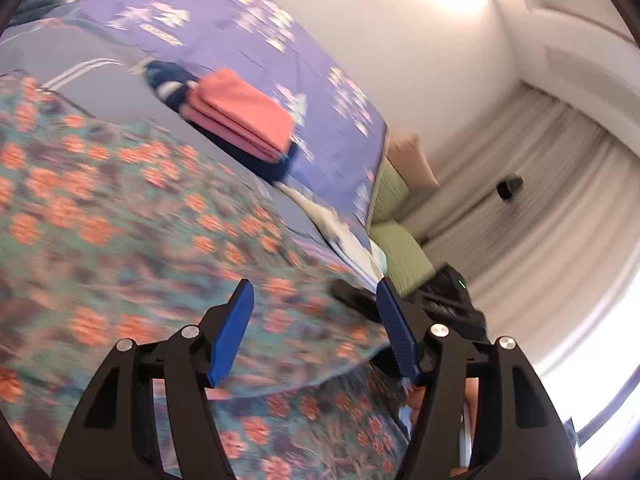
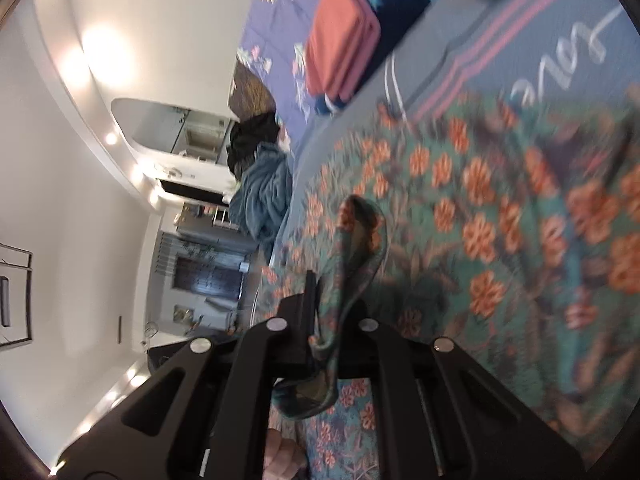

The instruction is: Fold small clothes

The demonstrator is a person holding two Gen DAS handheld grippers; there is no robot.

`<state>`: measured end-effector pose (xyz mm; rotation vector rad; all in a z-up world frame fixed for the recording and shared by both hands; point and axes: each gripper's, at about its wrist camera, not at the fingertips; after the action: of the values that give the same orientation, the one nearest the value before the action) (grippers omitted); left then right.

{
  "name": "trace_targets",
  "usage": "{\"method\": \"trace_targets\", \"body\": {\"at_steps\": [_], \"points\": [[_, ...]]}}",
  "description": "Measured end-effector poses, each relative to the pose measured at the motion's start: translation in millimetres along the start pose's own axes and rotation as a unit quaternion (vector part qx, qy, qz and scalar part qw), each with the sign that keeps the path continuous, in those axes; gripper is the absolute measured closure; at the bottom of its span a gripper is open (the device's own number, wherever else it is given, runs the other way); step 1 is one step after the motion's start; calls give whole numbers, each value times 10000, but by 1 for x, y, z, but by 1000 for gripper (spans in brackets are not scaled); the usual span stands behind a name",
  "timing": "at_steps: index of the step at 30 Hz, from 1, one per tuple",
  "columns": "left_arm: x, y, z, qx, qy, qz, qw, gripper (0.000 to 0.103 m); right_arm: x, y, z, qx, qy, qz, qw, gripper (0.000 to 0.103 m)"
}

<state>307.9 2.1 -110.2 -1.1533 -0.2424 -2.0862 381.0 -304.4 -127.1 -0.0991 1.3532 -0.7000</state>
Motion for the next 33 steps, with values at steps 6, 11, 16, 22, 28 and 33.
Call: {"method": "trace_targets", "body": {"at_steps": [6,11,16,22,28,33], "points": [[-4,-26,15,605,77,403,9973,39,8,-24,6,730,44,-506,9960,98],[-11,-56,31,1137,158,936,9890,37,21,-27,8,719,151,-754,9944,98],[-43,-90,48,1514,-369,1464,9769,35,17,-26,4,764,-41,-1266,9890,96],[-79,-137,68,1926,-825,2440,9469,35,10,-22,2,818,-231,-1649,9826,96],[-80,-133,68,1700,-751,2390,9531,35,11,-21,2,900,-242,-1851,9783,96],[-73,-120,65,1445,-518,2441,9575,35,6,-23,-1,984,-416,-2151,9707,97]]}}
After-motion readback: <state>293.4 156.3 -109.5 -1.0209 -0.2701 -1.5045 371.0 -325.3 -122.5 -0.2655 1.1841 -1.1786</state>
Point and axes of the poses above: each gripper's, at about its wrist camera, not at the fingertips, and y roughly the way its jaws point, x to its right, z to its top, and after that the axes turned 8 degrees about -z, right-handed
